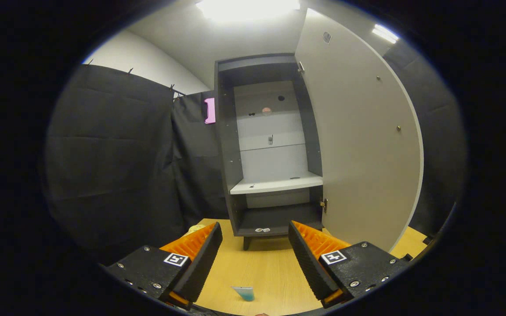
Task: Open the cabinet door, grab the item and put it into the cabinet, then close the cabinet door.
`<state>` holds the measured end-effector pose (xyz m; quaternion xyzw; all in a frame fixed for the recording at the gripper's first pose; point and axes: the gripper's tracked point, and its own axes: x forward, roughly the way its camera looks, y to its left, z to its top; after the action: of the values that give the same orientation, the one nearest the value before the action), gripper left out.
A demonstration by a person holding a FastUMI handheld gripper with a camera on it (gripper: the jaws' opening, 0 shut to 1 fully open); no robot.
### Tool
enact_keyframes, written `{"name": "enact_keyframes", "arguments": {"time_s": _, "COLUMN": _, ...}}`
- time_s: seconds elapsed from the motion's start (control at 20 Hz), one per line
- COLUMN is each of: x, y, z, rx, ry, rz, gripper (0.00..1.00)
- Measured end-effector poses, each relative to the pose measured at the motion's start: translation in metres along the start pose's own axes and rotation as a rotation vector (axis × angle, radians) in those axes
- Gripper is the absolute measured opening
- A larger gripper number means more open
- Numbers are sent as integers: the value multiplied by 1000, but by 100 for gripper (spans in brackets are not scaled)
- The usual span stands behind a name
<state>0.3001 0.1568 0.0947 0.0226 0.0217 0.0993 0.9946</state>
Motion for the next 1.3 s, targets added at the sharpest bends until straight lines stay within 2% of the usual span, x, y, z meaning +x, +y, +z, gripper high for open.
{"name": "enact_keyframes", "arguments": {"time_s": 0.6, "x": -11, "y": 10, "z": -70, "rx": -37, "ry": 204, "rz": 38, "gripper": 94}}
{"name": "enact_keyframes", "arguments": {"time_s": 1.3, "x": -32, "y": 5, "z": -132, "rx": -61, "ry": 466, "rz": -4, "gripper": 94}}
